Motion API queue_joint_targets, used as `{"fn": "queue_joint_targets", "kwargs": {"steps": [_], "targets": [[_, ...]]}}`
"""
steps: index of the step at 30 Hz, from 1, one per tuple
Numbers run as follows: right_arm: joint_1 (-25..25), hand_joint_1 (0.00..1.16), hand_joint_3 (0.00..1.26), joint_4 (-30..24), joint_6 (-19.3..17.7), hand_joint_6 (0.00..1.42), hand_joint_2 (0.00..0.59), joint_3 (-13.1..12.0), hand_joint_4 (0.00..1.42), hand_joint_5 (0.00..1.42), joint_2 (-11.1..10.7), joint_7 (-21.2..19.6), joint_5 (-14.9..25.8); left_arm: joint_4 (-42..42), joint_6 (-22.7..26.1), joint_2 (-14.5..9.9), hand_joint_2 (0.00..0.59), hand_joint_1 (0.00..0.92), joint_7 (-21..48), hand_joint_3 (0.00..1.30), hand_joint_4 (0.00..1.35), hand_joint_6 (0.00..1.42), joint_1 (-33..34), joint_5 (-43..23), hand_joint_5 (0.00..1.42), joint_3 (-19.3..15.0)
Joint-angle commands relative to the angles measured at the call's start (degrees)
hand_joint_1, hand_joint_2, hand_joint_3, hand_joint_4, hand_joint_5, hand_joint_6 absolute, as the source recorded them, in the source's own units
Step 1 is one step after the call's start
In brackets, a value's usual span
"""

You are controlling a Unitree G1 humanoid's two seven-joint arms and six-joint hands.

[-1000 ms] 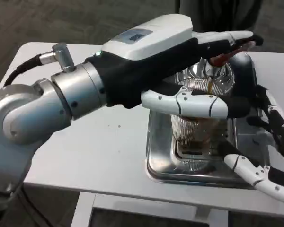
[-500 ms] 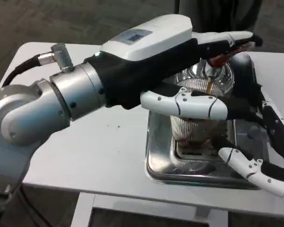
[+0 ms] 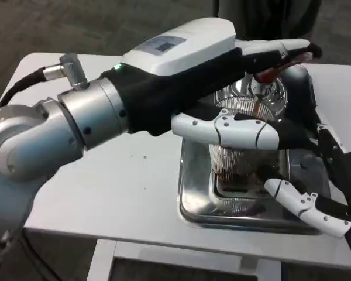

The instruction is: Grasp the cup under the faucet to collect the drink, then remove the cup.

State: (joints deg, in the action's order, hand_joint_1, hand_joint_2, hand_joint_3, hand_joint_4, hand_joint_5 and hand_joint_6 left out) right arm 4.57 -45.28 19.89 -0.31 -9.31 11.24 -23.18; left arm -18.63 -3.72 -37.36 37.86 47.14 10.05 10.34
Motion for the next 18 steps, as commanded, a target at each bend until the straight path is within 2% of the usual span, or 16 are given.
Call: {"fn": "queue_joint_targets", "kwargs": {"steps": [1, 18], "targets": [[-0.4, 0.56, 0.02, 0.83, 0.16, 0.22, 0.258, 0.47, 0.04, 0.15, 0.32, -0.93, 0.4, -1.25, -0.68, -1.04, 0.114, 0.0, 4.44, 0.13, 0.07, 0.16, -2.36, -0.24, 0.17, 2.47], [-2.85, 0.56, 0.03, 3.79, -0.19, 0.2, 0.275, 1.72, 0.04, 0.14, 0.5, -2.49, 0.57, -1.61, -0.34, -1.43, 0.11, 0.0, 4.36, 0.13, 0.07, 0.16, -2.7, -0.32, 0.17, 2.05]]}}
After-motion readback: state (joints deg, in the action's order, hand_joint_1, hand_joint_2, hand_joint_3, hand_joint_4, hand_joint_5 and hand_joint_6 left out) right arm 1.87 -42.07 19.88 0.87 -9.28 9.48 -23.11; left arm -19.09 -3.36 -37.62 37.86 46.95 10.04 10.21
